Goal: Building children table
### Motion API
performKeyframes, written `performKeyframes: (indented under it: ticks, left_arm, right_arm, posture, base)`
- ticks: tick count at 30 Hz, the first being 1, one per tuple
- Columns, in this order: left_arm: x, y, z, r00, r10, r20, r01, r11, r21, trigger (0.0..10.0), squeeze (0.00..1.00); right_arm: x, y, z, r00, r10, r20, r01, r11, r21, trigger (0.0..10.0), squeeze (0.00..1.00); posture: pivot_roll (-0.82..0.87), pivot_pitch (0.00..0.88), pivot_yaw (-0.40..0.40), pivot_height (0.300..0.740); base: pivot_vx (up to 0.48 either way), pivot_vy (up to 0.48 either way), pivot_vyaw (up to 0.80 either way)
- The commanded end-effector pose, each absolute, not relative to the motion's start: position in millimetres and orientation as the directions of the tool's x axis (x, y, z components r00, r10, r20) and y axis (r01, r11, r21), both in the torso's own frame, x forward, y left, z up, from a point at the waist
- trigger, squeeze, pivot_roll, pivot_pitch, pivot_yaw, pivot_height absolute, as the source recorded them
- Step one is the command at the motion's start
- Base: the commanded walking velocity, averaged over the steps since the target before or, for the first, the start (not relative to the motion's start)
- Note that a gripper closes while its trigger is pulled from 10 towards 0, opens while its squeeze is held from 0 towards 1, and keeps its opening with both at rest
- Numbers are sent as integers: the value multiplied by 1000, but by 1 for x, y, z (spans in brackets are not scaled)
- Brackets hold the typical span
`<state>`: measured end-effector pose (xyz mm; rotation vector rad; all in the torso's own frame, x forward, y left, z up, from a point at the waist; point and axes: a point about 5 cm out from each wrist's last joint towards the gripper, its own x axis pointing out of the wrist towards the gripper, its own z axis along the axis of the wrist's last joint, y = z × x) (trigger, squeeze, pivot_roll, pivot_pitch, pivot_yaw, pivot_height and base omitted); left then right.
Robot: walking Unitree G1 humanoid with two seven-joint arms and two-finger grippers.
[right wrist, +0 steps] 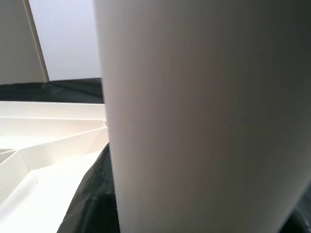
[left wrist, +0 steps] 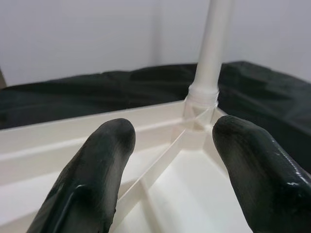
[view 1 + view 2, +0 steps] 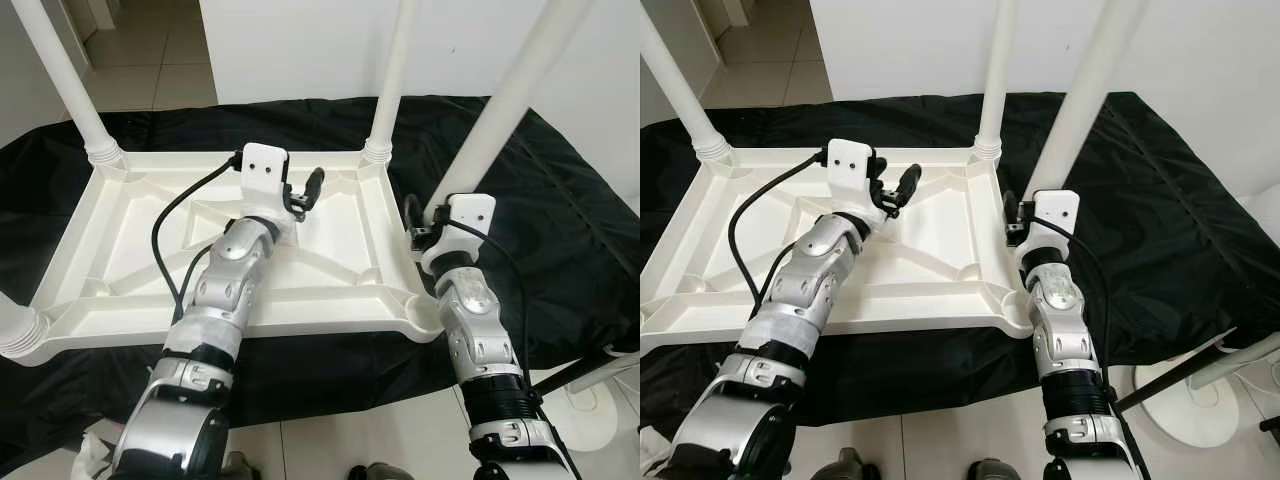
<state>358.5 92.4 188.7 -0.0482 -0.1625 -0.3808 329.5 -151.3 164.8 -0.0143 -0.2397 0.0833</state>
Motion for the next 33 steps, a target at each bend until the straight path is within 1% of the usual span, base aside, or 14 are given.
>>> performKeyframes:
  ticks: [1,3,7,9,13,14,17,19,21,27,33]
  left_arm:
    - [358,96,187,933,-317,171,323,946,-11,10000,0]
    - [358,99,186,937,-308,166,316,949,-21,10000,0]
    - [360,101,186,937,-309,162,316,949,-16,10000,0]
    - [362,101,186,934,-321,158,326,945,-4,10000,0]
    - [364,100,185,932,-331,149,336,942,-8,10000,0]
    - [366,96,182,927,-349,136,353,936,-5,10000,0]
    - [366,94,181,924,-358,133,362,932,-3,10000,0]
    - [366,88,182,915,-382,133,386,923,-5,10000,0]
    - [366,85,183,910,-391,135,395,919,2,10000,0]
    - [367,79,185,902,-409,137,413,911,2,10000,0]
    - [367,78,184,900,-413,137,417,909,2,10000,0]
  right_arm:
    - [331,-154,167,967,88,239,-79,996,-49,10000,0]
    - [330,-158,168,967,71,246,-58,997,-60,10000,0]
    - [327,-164,167,967,44,252,-29,998,-62,10000,0]
    - [322,-171,165,967,3,255,14,998,-65,10000,0]
    - [318,-176,164,966,-30,258,47,997,-60,10000,0]
    - [314,-180,163,963,-50,266,71,995,-69,10000,0]
    - [312,-181,163,962,-54,268,77,994,-74,10000,0]
    - [308,-185,162,960,-71,270,97,992,-83,10000,0]
    - [306,-188,161,959,-86,269,112,990,-83,10000,0]
    - [302,-191,159,958,-106,266,133,987,-86,10000,0]
    - [302,-190,159,958,-107,266,136,986,-92,10000,0]
  posture:
    - [-29,20,-28,740]
    - [-51,22,-7,740]
    - [-57,22,1,740]
    - [-107,22,52,740]
    - [-133,23,76,740]
    - [-169,24,103,740]
    - [-169,24,103,740]
    - [-196,26,129,740]
    - [-203,26,135,740]
    - [-210,29,143,740]
    - [-206,30,142,740]
  base:
    - [0,0,0]
    - [0,0,0]
    - [0,0,0]
    - [0,0,0]
    - [0,0,0]
    - [0,0,0]
    - [0,0,0]
    - [0,0,0]
    - [0,0,0]
    - [0,0,0]
    - [0,0,0]
